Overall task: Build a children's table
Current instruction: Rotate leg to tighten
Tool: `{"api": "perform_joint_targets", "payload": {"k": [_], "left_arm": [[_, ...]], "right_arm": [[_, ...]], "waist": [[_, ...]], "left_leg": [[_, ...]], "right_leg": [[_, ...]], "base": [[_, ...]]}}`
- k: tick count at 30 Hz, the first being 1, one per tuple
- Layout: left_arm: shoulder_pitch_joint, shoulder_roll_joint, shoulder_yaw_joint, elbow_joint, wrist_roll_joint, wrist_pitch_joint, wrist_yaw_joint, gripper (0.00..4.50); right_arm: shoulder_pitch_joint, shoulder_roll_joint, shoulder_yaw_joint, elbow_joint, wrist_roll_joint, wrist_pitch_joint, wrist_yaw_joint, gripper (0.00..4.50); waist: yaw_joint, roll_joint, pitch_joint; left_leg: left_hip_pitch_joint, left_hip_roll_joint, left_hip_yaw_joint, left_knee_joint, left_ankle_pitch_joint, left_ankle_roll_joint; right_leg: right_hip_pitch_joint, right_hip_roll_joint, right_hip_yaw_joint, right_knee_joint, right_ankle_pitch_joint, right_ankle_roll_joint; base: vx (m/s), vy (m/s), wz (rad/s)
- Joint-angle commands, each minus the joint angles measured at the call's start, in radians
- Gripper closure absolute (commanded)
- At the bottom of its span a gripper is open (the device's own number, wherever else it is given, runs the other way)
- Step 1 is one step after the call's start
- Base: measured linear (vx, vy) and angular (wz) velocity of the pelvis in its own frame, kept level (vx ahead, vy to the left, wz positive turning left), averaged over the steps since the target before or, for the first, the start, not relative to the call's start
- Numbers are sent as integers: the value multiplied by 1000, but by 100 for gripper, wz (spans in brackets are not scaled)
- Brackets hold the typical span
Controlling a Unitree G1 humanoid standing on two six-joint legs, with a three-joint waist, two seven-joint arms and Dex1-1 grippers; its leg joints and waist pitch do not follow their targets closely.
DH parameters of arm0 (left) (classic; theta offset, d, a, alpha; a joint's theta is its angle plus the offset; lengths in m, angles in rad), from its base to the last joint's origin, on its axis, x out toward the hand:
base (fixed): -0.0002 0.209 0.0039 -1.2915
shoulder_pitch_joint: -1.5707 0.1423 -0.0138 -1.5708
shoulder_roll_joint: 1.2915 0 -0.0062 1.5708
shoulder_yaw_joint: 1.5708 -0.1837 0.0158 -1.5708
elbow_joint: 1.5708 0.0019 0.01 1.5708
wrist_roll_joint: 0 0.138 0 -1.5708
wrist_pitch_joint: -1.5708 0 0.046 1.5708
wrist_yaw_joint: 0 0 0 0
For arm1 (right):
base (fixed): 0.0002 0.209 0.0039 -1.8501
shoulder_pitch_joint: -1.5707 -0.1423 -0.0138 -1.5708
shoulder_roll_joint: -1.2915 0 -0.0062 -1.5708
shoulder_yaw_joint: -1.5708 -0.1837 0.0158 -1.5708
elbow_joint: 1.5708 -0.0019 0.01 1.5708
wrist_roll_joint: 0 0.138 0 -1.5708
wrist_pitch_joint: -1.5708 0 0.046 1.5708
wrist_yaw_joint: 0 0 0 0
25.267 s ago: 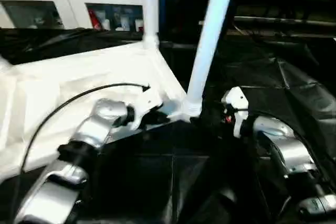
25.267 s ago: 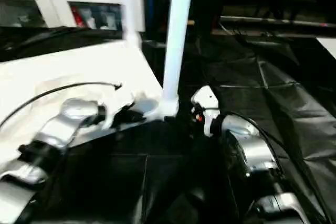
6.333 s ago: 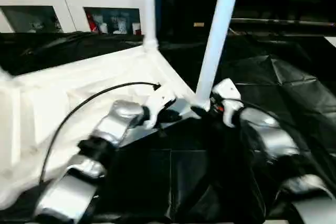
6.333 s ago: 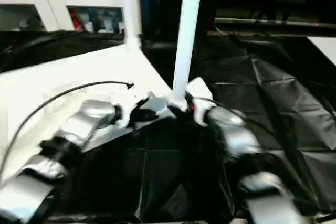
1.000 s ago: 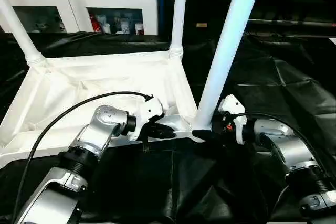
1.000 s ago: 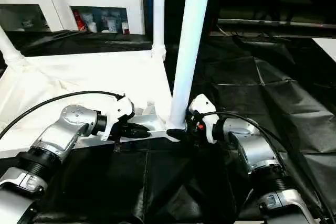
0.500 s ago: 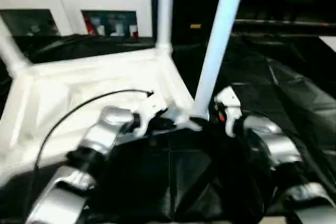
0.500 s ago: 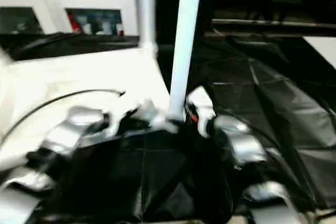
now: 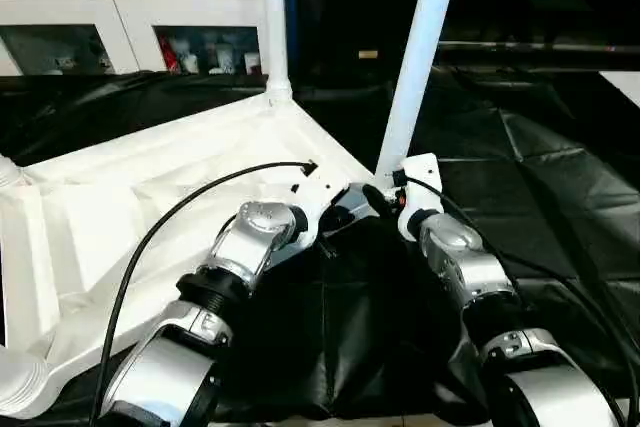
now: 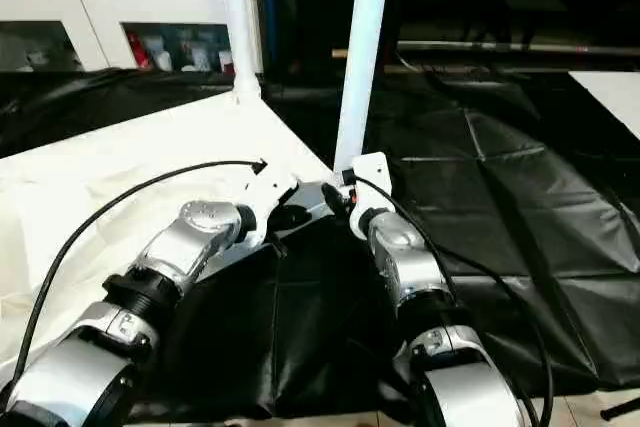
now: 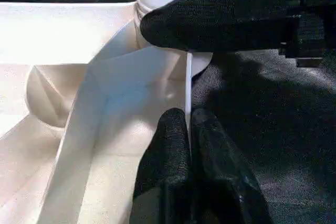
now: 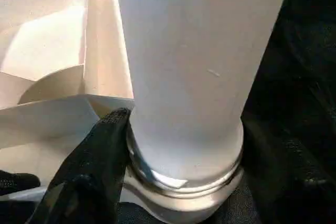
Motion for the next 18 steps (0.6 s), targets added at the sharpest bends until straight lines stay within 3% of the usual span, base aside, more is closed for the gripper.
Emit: {"api": "perform_joint_targets", "payload": {"k": [1,4,9,11,13,15,18], "left_arm": [[4,1,-3,30,-4,0,-6,450],[8,26,-20,24,2,-8,-70,450],[25,83,-51,-8,1,-41,-186,450],[27,92,-55,-12,3,-52,-199,450],[48,147,-73,-50,-10,-117,-313,450],[70,185,-86,-89,-28,-168,-408,450],[101,224,-100,-164,-74,-145,-530,450]], "right_arm": [[8,-20,-20,10,9,-13,14,100],[23,-56,7,-53,20,-4,133,70],[87,-156,83,-205,34,21,385,70],[98,-174,94,-225,33,18,422,70],[141,-253,122,-303,51,30,560,70],[163,-303,142,-343,60,38,655,70],[180,-343,163,-384,80,60,757,70]], "waist": [[-4,-3,-58],[-2,-12,-58],[11,-17,-61],[8,-17,-61],[14,-22,-61],[17,-19,-61],[22,-16,-62]], "left_leg": [[28,54,-41,-83,-387,-13],[27,54,-35,-81,-367,5],[17,58,-35,-77,-287,48],[15,57,-33,-74,-252,60],[15,58,-33,-73,-240,73],[14,60,-33,-72,-232,84],[16,66,-30,-72,-207,89]], "right_leg": [[21,-57,32,-92,-367,-179],[21,-56,33,-90,-333,-193],[34,-61,35,-81,-282,-187],[34,-60,35,-77,-241,-212],[37,-62,33,-77,-236,-219],[38,-59,33,-72,-209,-230],[37,-58,33,-61,-148,-260]], "base": [[0,0,0],[0,0,0],[0,0,0],[0,0,0],[0,0,0],[0,0,0],[0,0,0]]}}
